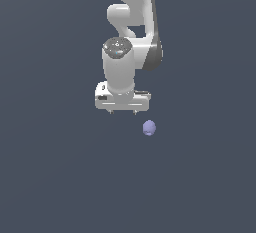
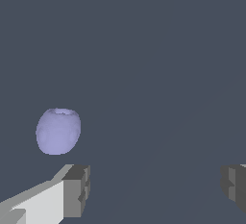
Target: Pick up the object and move it to a goal position.
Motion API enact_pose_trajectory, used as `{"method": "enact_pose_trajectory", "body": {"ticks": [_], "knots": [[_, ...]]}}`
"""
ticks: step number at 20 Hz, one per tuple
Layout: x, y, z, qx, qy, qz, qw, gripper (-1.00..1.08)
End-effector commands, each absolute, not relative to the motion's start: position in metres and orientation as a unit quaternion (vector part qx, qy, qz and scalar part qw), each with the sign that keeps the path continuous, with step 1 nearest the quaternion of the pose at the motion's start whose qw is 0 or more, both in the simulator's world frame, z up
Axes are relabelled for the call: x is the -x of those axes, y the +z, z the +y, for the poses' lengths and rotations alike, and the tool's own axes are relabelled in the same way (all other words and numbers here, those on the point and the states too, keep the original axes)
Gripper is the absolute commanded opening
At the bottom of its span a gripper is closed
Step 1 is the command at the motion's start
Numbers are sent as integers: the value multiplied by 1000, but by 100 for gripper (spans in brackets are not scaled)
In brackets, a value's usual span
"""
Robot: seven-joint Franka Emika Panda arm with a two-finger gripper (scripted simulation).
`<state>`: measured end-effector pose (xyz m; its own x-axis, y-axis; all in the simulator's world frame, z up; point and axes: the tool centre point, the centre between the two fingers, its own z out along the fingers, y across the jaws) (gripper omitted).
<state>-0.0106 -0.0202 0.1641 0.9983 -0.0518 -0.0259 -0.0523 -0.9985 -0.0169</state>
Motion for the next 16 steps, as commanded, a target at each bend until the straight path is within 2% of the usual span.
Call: {"method": "enact_pose_trajectory", "body": {"ticks": [1, 16], "knots": [[11, 164, -20, 1000, 13, 26, 9, 100], [12, 157, -38, 999, 21, 22, -8, 100]]}}
